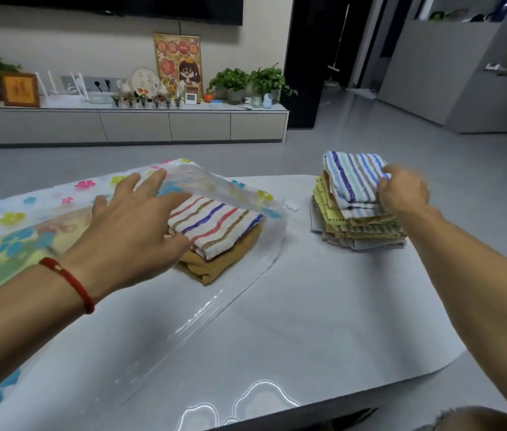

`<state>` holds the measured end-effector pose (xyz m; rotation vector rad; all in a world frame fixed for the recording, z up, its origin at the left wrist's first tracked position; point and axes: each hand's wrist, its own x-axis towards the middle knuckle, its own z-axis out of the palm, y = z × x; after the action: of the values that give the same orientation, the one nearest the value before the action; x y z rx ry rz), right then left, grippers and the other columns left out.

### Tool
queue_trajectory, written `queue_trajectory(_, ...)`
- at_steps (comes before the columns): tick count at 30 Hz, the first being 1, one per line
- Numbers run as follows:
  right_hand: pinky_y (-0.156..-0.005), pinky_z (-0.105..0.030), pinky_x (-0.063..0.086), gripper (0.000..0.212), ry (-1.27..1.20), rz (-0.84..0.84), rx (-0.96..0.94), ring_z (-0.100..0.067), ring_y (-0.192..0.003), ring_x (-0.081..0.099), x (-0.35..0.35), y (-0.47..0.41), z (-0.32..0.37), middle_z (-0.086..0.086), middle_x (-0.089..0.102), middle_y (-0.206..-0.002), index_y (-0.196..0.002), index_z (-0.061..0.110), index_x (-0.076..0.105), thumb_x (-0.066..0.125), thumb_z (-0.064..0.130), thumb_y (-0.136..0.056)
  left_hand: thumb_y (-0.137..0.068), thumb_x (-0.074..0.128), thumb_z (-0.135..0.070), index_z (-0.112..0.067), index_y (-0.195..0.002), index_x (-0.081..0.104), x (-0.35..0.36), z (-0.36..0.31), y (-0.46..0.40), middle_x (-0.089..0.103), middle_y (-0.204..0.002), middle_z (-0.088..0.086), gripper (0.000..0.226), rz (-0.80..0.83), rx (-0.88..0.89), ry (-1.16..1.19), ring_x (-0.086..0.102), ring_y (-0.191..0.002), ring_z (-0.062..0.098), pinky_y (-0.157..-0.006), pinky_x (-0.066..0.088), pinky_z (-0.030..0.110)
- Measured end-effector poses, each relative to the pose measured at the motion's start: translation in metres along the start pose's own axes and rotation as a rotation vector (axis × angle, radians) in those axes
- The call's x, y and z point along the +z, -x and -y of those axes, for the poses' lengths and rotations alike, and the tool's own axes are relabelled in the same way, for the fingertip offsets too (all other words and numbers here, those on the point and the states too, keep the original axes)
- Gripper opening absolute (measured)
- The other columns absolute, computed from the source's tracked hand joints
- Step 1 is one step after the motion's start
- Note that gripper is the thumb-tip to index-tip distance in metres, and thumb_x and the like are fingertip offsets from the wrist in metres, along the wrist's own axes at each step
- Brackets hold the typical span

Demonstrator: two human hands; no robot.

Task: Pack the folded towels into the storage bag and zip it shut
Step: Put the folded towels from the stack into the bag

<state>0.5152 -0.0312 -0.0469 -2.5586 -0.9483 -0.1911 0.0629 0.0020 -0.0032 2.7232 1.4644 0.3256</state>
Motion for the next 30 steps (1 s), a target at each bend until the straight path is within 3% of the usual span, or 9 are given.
queue_trajectory(2, -0.108, -0.046, 0.043, 0.035, 0.069, 0.105, 0.002, -0.045, -0.126, 0.052, 0.011, -0.012, 0.007, -0.023, 0.059, -0.139, -0.135, 0.021, 0.061, 0.05, 0.024, -0.102, -0.078, 0.043, -0.057, -0.045, -0.143, 0.036, 0.0, -0.001, 0.0, 0.018, -0.164, 0.005, 0.066, -0.012, -0.004, -0.002, 0.015, -0.147, 0.035, -0.112, 0.026, 0.065)
queue_trajectory(7, -0.102, -0.042, 0.045, 0.03, 0.007, 0.108, 0.076, -0.043, -0.12, 0.056, 0.01, -0.033, 0.015, -0.023, 0.059, -0.13, -0.119, 0.021, 0.063, 0.066, 0.012, -0.091, -0.08, 0.046, -0.057, -0.043, -0.144, 0.038, 0.002, -0.002, -0.005, 0.022, -0.163, 0.003, 0.066, -0.031, -0.017, -0.023, 0.018, -0.146, 0.035, -0.111, 0.028, 0.065)
queue_trajectory(11, -0.066, -0.036, 0.057, 0.035, -0.091, 0.418, 0.036, -0.03, -0.074, 0.063, -0.027, -0.044, 0.013, -0.013, 0.064, -0.087, -0.115, 0.019, 0.068, 0.081, 0.008, -0.084, -0.081, 0.056, -0.048, -0.04, -0.141, 0.045, 0.003, 0.0, -0.006, 0.039, -0.152, 0.01, 0.061, -0.01, -0.042, -0.02, 0.032, -0.139, 0.035, -0.106, 0.036, 0.062)
queue_trajectory(14, -0.05, -0.031, 0.061, 0.032, -0.403, 0.585, 0.087, -0.023, -0.059, 0.068, -0.059, -0.033, 0.009, -0.012, 0.07, -0.097, -0.113, 0.021, 0.075, 0.069, 0.0, -0.09, -0.083, 0.061, -0.043, -0.039, -0.137, 0.052, 0.001, 0.003, -0.004, 0.041, -0.146, 0.014, 0.055, -0.035, -0.074, -0.011, 0.037, -0.133, 0.038, -0.103, 0.039, 0.062)
queue_trajectory(17, -0.058, -0.032, 0.063, 0.035, -0.711, 0.673, 0.114, -0.023, -0.078, 0.076, -0.085, -0.005, 0.003, -0.009, 0.077, -0.111, -0.108, 0.028, 0.079, 0.067, 0.002, -0.089, -0.084, 0.063, -0.044, -0.038, -0.135, 0.055, -0.002, 0.007, 0.005, 0.036, -0.149, 0.016, 0.051, -0.06, -0.093, -0.056, 0.031, -0.135, 0.041, -0.105, 0.036, 0.065)
queue_trajectory(20, -0.061, -0.034, 0.063, 0.028, -0.935, 0.772, 0.083, -0.019, -0.078, 0.078, -0.104, 0.048, 0.002, -0.007, 0.078, -0.115, -0.11, 0.032, 0.08, 0.075, 0.02, -0.086, -0.084, 0.062, -0.046, -0.038, -0.129, 0.06, -0.009, 0.019, 0.016, 0.034, -0.15, 0.017, 0.046, -0.064, -0.12, -0.09, 0.027, -0.137, 0.043, -0.105, 0.035, 0.065)
queue_trajectory(22, -0.063, -0.036, 0.063, 0.036, -0.994, 0.867, 0.031, -0.02, -0.081, 0.078, -0.112, 0.087, 0.006, -0.007, 0.076, -0.121, -0.115, 0.031, 0.078, 0.078, 0.024, -0.08, -0.083, 0.061, -0.047, -0.038, -0.127, 0.063, -0.017, 0.034, 0.022, 0.032, -0.152, 0.018, 0.044, -0.009, -0.143, -0.108, 0.025, -0.139, 0.042, -0.106, 0.033, 0.064)
queue_trajectory(27, -0.068, -0.037, 0.066, 0.033, -0.972, 1.207, -0.069, -0.027, -0.092, 0.077, -0.1, 0.177, 0.056, -0.012, 0.076, -0.121, -0.119, 0.021, 0.076, 0.069, 0.007, -0.09, -0.081, 0.06, -0.046, -0.035, -0.131, 0.061, -0.038, 0.06, 0.04, 0.029, -0.16, -0.001, 0.051, 0.201, -0.196, -0.145, 0.037, -0.134, 0.041, -0.102, 0.036, 0.07)
queue_trajectory(30, -0.073, -0.038, 0.066, 0.03, -1.068, 1.264, -0.091, -0.027, -0.091, 0.077, -0.069, 0.226, 0.109, -0.016, 0.076, -0.117, -0.116, 0.013, 0.077, 0.062, -0.003, -0.095, -0.08, 0.059, -0.038, -0.028, -0.141, 0.05, -0.05, 0.064, 0.043, 0.048, -0.149, 0.004, 0.062, 0.179, -0.148, -0.148, 0.043, -0.125, 0.042, -0.098, 0.041, 0.067)
